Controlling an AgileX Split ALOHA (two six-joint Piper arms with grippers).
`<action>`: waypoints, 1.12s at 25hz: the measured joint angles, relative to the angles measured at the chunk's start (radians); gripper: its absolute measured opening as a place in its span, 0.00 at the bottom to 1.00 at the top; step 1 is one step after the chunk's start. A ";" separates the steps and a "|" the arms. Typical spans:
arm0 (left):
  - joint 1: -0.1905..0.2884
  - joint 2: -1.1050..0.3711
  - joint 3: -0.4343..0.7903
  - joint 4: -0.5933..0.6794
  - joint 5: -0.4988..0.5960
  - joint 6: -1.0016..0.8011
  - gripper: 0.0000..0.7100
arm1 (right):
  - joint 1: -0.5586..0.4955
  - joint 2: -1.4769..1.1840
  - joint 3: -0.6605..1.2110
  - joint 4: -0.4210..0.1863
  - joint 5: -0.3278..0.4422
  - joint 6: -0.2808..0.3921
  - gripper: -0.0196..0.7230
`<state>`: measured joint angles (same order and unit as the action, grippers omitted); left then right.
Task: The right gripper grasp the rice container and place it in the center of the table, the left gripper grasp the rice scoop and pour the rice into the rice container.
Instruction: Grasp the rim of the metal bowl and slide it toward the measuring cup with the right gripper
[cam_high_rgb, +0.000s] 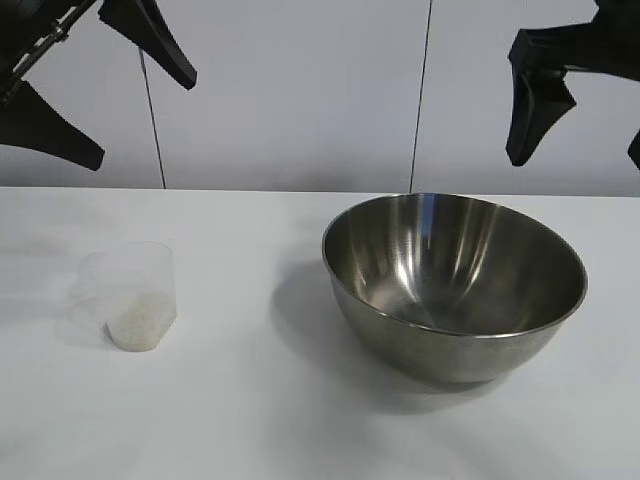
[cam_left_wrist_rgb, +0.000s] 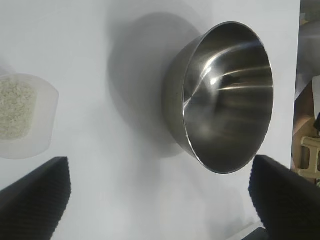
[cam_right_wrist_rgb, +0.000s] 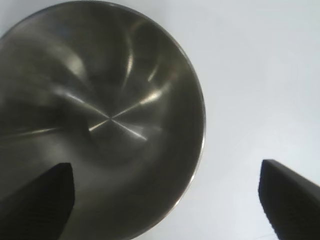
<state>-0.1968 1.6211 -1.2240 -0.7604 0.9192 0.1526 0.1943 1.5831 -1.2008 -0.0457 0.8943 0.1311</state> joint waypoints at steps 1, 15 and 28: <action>0.000 0.000 0.000 0.000 0.000 0.000 0.98 | -0.001 0.021 0.000 -0.003 -0.006 0.000 0.96; 0.000 0.000 0.000 0.000 -0.010 0.000 0.98 | -0.021 0.320 0.000 0.010 -0.113 0.000 0.93; 0.000 0.000 0.000 0.000 -0.011 0.000 0.98 | -0.021 0.340 -0.005 0.103 -0.135 -0.014 0.07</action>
<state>-0.1968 1.6211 -1.2240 -0.7604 0.9078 0.1526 0.1732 1.9231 -1.2055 0.0576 0.7595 0.1172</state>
